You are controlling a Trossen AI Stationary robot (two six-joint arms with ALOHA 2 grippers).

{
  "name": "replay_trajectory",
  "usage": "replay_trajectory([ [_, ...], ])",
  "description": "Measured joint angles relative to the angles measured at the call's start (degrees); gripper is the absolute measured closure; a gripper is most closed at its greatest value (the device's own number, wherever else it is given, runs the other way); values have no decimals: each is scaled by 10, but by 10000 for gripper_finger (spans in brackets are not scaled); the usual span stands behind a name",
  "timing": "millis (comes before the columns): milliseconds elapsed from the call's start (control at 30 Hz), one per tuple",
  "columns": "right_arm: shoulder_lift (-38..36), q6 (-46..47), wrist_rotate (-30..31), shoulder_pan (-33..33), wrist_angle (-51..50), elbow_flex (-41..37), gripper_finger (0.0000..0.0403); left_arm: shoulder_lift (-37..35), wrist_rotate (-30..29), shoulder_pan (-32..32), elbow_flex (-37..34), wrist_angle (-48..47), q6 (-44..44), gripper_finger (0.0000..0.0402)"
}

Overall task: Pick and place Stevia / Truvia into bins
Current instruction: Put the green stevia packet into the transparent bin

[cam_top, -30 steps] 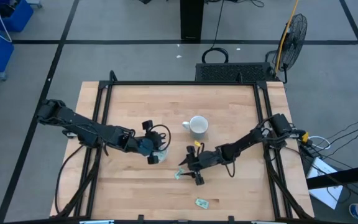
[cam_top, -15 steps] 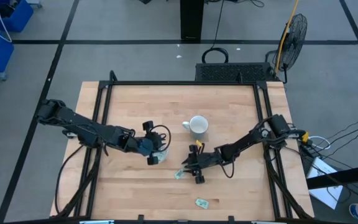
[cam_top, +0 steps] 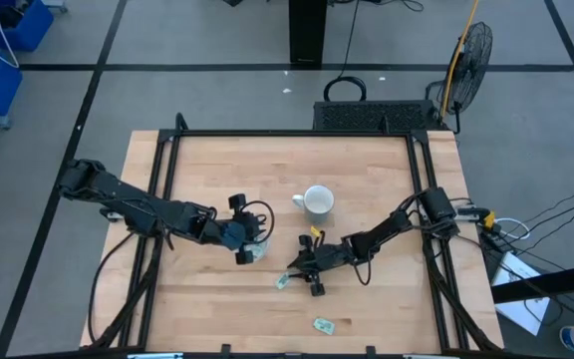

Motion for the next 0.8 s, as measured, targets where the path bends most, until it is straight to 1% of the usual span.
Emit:
replay_trajectory([
  [200, 1, -51, -3, -2, 13, 0, 366, 0, -3, 0, 0, 0, 14, 323],
  [300, 1, -66, -2, -6, 16, 0, 396, 0, -5, 0, 0, -1, 20, 323],
  [433, 1, -107, 3, -12, 42, -2, 398, 0, -7, 0, 0, -1, 37, 323],
  [500, -6, -130, 3, -14, 53, -2, 401, -3, -24, -1, 0, -2, 45, 323],
  [667, -42, -175, 7, -34, 68, -2, 402, -41, -93, -5, 0, -8, 72, 323],
  [800, -72, -214, 46, -58, 106, 5, 402, -94, -164, -5, 0, -10, 84, 323],
])
